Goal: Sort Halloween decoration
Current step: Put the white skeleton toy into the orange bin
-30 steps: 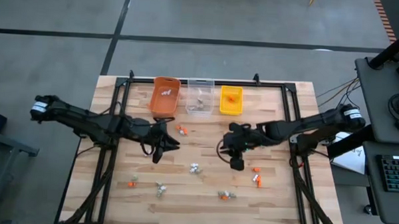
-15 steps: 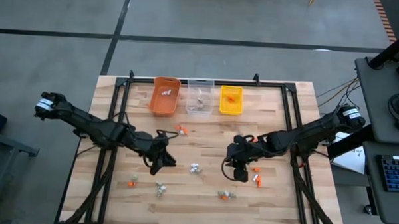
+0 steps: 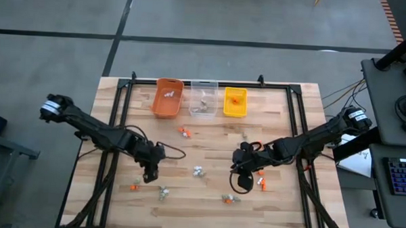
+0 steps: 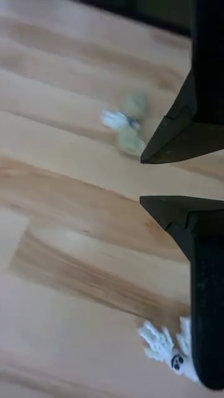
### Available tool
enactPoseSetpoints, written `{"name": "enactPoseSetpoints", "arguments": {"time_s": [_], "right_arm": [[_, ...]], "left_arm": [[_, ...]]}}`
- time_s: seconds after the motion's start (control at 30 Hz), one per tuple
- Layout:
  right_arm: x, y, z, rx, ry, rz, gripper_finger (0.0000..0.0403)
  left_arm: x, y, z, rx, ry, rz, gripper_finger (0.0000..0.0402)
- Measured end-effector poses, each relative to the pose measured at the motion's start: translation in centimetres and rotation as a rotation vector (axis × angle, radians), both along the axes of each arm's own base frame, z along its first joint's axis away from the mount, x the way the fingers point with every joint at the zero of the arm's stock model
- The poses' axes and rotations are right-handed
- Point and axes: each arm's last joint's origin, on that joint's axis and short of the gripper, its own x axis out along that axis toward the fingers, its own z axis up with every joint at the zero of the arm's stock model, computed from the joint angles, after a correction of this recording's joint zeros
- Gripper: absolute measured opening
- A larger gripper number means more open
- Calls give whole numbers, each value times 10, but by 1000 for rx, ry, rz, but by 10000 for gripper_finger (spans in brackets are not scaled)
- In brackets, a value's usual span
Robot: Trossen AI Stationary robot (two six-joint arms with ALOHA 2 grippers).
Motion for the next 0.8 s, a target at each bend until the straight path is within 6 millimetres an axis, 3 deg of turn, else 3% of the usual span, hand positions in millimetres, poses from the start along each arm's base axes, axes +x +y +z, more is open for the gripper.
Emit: {"name": "enactPoseSetpoints", "arguments": {"time_s": [0.33, 0.6, 0.8], "right_arm": [[1, 0, 1, -7, -12, -36, 66], [1, 0, 0, -7, -12, -37, 66], [1, -1, 0, -19, -17, -49, 66]], "left_arm": [[-1, -2, -19, 103, 122, -144, 75], [-6, 4, -26, 289, 163, -252, 75], [-5, 8, -32, 435, 179, -236, 75]]}}
